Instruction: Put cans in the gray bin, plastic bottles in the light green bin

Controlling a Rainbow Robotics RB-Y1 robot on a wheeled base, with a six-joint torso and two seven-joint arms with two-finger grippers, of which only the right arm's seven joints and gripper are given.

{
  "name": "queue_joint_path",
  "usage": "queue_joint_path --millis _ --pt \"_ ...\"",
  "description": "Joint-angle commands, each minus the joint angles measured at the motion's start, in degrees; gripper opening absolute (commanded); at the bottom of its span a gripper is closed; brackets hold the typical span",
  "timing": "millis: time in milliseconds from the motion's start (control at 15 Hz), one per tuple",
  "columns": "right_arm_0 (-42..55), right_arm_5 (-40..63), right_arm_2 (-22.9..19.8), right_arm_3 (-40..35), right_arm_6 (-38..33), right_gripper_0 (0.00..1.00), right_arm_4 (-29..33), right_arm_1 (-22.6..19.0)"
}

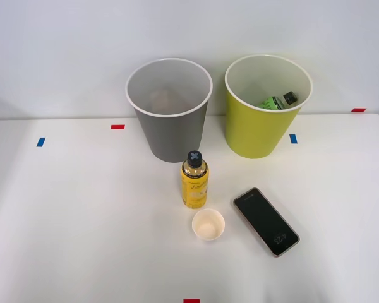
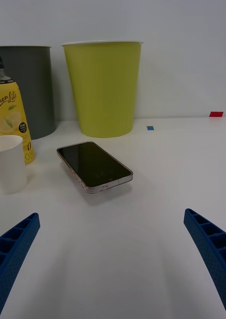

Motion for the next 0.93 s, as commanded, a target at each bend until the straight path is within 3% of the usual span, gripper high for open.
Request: queue_joint_path --millis 67,933 --pt "0.0 0.0 0.0 0.0 0.0 1.0 0.0 0.0" --pt "0.0 0.0 0.0 0.0 0.0 1.0 0.0 0.0"
